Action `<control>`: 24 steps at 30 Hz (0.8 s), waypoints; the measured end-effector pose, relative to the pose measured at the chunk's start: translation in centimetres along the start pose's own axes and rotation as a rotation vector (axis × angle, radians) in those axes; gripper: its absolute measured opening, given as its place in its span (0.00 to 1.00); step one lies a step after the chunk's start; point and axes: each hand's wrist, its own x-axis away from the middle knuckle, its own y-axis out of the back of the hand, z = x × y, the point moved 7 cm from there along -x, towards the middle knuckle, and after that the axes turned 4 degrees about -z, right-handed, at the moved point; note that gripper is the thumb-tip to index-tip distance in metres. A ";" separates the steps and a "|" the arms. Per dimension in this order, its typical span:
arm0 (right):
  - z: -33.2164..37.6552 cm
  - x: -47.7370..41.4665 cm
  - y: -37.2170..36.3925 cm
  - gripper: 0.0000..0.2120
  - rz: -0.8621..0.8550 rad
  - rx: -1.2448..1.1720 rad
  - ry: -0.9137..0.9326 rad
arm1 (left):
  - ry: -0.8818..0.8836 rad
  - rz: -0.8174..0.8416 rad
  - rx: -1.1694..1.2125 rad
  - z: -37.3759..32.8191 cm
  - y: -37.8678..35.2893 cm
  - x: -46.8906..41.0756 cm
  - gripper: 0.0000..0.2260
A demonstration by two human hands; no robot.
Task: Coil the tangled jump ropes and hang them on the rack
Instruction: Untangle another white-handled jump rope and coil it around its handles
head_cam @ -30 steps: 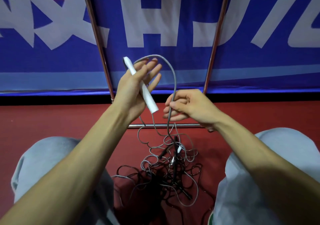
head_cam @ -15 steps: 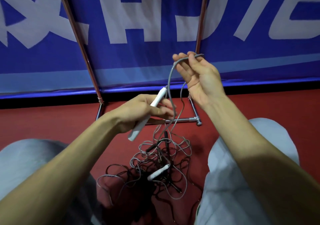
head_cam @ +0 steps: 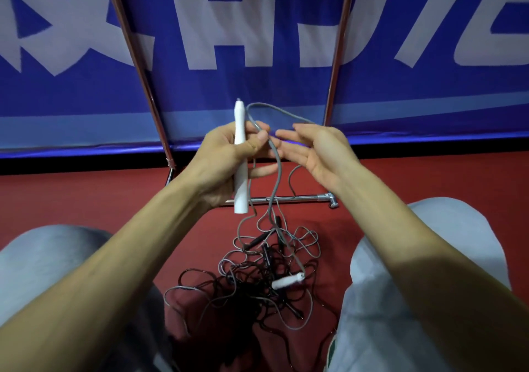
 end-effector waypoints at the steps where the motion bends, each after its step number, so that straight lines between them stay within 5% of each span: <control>1: -0.4 0.1 -0.3 0.07 0.029 0.069 -0.017 | -0.009 -0.039 0.053 -0.2 0.4 -0.1 0.03; 6: -2.1 0.7 -2.2 0.18 0.234 0.549 0.046 | -0.069 -0.185 0.224 -1.6 2.3 -0.7 0.03; 12: -5.3 3.3 -4.4 0.10 0.699 1.066 0.154 | -0.080 -0.298 0.528 -2.3 5.0 -1.4 0.03; 18: -4.5 1.7 -3.5 0.08 0.526 1.318 0.337 | -0.129 -0.373 0.620 -2.5 6.5 -1.5 0.04; 24: -2.1 1.6 -2.7 0.11 0.362 1.118 0.329 | -0.172 -0.380 0.465 -2.5 6.8 -1.6 0.03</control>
